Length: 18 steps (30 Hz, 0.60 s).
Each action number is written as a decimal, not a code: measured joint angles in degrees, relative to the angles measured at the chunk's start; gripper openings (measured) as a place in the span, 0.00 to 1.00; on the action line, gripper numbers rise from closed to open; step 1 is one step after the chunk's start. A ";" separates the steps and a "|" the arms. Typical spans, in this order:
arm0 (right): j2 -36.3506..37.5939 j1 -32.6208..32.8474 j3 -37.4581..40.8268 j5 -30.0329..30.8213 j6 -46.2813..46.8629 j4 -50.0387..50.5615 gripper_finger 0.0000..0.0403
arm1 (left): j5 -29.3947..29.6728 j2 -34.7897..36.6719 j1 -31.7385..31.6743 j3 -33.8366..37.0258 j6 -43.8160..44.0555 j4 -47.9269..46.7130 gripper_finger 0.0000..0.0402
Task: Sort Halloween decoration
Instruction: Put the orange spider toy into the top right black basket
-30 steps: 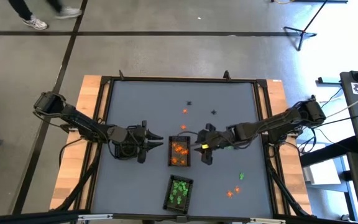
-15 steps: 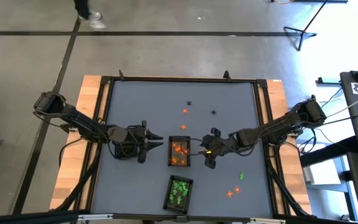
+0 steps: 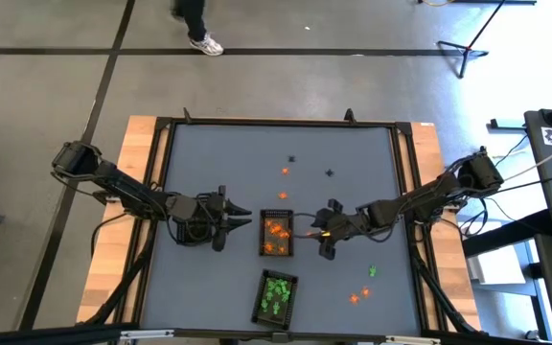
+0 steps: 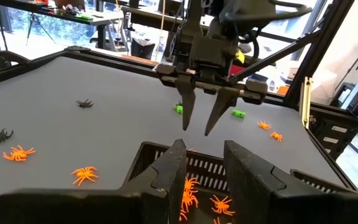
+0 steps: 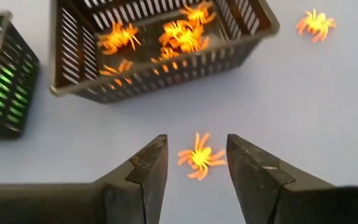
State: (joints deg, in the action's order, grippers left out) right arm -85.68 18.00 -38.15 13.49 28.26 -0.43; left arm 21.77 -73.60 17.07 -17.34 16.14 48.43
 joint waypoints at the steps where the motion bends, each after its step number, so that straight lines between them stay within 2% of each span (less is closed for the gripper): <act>1: -0.01 0.00 0.41 0.20 0.16 -0.07 0.40 | 0.19 0.00 0.01 0.00 0.00 0.01 0.25; 9: -0.66 0.00 3.86 2.28 3.81 -3.53 0.40 | 0.25 0.00 -0.01 0.02 0.00 0.01 0.25; 13: -2.75 0.00 3.89 4.94 4.36 -4.11 0.40 | 0.53 0.00 -0.17 0.04 -0.02 0.02 0.25; 18: -6.29 -0.02 3.84 4.50 4.30 -5.59 0.40 | 1.30 -0.02 -0.17 0.04 -0.02 -0.30 0.25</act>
State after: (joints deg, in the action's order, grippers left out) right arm -91.98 17.98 -34.30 18.00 32.56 -6.02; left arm 23.07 -73.63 16.91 -17.30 16.12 48.14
